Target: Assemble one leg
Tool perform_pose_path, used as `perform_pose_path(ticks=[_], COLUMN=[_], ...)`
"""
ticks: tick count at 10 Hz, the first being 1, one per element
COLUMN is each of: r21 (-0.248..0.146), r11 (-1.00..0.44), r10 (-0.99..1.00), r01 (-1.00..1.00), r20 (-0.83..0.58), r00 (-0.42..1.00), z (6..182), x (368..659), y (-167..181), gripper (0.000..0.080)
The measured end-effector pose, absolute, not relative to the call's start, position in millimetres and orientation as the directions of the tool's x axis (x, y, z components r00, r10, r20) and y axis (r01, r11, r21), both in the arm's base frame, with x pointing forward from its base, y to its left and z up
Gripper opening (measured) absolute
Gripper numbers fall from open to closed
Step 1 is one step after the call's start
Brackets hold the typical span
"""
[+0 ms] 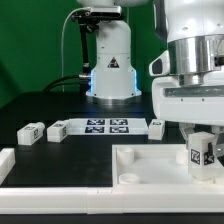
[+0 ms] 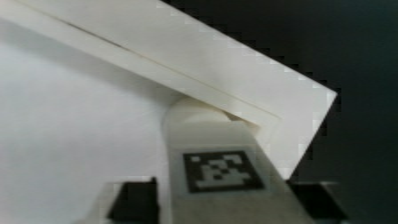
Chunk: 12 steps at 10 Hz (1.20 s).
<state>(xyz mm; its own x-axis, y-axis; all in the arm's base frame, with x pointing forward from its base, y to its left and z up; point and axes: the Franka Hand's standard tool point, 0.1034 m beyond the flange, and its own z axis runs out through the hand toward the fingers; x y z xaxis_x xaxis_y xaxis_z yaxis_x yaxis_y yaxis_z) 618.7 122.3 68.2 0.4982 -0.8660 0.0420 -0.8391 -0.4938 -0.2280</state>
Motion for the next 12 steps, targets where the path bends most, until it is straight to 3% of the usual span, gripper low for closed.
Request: perform_pose_path(ticks=[1, 2, 4, 7, 9, 12], r21=[-0.228, -0.225, -0.176, -0.099, -0.034, 0.026], r11=[-0.497, -0.544, -0.801, -0.968, -0.999, -0.953], r10=[-0.864, -0.836, -0.595, -0.246, 0.036, 0.302], r01=[-0.837, -0.809, -0.572, -0.232, 0.041, 0.301], r20=[0.043, 0.055, 0.131, 0.155, 0.144, 0.125], r00=[0.501, 0.546, 0.793, 0.957, 0.989, 0.945], z=[68.1, 68.1, 68.7, 67.0, 67.4, 68.0], x=[618.7, 618.7, 619.0, 617.9, 617.3, 616.5], y=[122.4, 122.3, 124.5, 120.0, 115.7, 116.3], gripper=[0.0539, 0.0615, 0.0644, 0.0649, 0.0649, 0.0649])
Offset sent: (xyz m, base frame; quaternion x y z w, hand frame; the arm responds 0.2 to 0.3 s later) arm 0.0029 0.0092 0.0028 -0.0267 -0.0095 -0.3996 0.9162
